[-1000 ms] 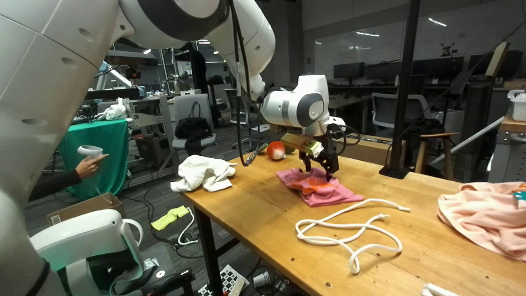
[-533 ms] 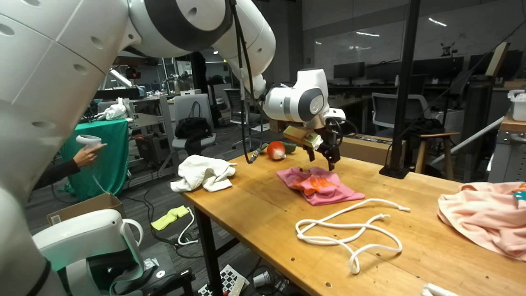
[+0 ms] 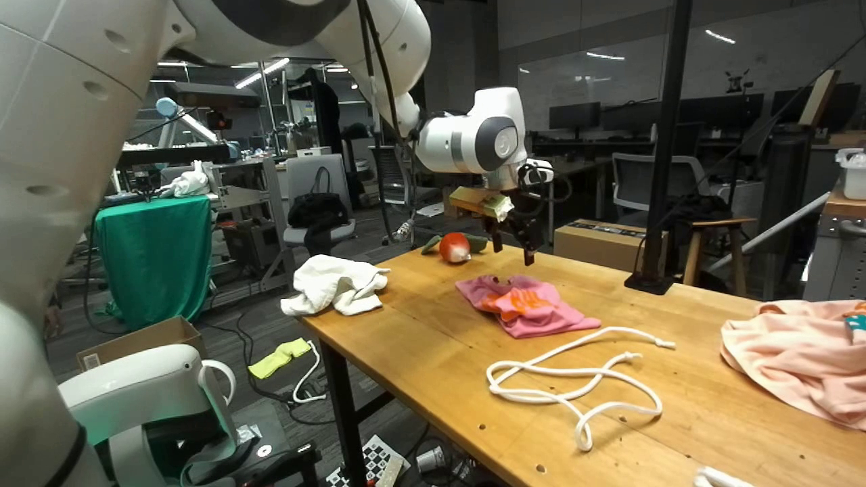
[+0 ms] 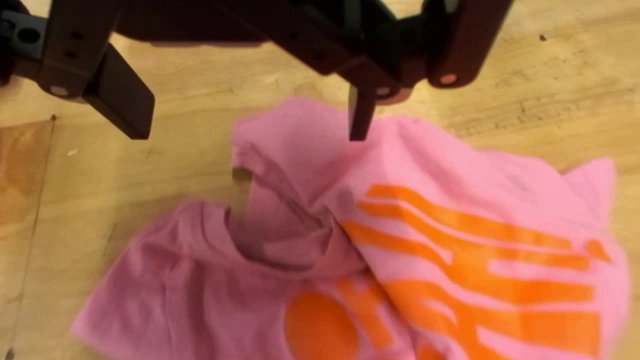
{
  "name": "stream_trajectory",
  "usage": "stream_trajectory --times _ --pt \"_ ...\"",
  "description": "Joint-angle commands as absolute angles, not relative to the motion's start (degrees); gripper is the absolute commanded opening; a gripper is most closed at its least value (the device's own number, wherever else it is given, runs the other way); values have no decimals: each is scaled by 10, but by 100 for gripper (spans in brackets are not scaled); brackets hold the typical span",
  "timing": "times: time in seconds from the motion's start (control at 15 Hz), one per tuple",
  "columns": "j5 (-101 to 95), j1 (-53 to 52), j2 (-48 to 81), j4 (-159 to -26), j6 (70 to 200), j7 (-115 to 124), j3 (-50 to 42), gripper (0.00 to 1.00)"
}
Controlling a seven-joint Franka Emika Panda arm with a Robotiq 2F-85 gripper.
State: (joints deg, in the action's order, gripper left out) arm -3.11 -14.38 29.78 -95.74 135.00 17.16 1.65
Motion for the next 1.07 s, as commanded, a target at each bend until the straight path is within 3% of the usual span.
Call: stream_trajectory --times 0.0,0.6,1.0 --pt "-24 -137 167 -1079 1246 160 33 100" --pt "48 -122 -98 -1288 1014 78 79 100" --pt "101 -124 -295 -1416 1021 66 81 100"
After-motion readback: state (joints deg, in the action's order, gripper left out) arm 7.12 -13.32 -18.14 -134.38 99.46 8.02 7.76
